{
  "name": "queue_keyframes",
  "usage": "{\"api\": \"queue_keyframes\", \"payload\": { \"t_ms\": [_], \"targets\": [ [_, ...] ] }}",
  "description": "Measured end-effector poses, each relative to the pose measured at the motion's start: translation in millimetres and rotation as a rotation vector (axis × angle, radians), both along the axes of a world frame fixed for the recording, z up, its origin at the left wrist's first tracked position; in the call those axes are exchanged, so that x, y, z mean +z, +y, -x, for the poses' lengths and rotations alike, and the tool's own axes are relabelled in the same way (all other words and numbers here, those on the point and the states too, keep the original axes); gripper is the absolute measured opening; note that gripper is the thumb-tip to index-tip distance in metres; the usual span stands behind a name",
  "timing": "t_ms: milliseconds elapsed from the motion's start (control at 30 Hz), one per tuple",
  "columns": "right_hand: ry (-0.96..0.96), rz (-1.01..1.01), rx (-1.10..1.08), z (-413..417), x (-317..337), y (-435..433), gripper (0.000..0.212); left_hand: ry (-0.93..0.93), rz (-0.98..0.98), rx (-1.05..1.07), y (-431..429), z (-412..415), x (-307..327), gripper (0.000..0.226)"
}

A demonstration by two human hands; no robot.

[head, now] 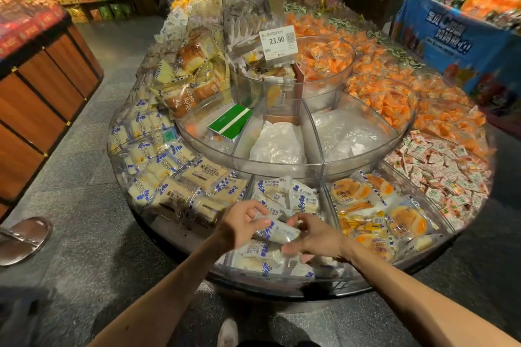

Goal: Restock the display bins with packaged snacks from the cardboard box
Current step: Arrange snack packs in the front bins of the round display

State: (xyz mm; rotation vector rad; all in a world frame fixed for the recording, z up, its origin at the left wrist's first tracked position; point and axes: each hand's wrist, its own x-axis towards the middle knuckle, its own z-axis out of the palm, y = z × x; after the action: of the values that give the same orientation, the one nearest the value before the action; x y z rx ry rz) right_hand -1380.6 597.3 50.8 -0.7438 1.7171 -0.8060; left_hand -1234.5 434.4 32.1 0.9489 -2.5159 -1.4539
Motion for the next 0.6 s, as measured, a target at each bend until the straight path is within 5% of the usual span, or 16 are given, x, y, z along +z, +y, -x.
{"api": "queue_keyframes", "payload": {
  "t_ms": [67, 267, 400, 600],
  "targets": [
    [0.03, -0.021, -0.029, 3.5, -2.4, -12.5, 0.05, -0.01, 0.027, 0.062, -16.6, 2.5, -4.6, 0.013],
    [0.713, -0.162, 0.279, -14.3, -27.1, -49.6, 0.053, -0.309, 0.405, -0.012, -27.8, 11.3, -40.9, 0.008],
    [0.833, -0.192, 0.316, -21.3, -38.9, -50.9, 0.035, -0.533, 0.707, -0.075, -22.3, 17.3, -54.9, 0.024],
    [0.87, -0.189, 0.36, -19.2, -44.1, -46.5, 0.033, -0.559, 0.749, -0.18, -13.1, 12.7, -53.1, 0.028]
  ]
}}
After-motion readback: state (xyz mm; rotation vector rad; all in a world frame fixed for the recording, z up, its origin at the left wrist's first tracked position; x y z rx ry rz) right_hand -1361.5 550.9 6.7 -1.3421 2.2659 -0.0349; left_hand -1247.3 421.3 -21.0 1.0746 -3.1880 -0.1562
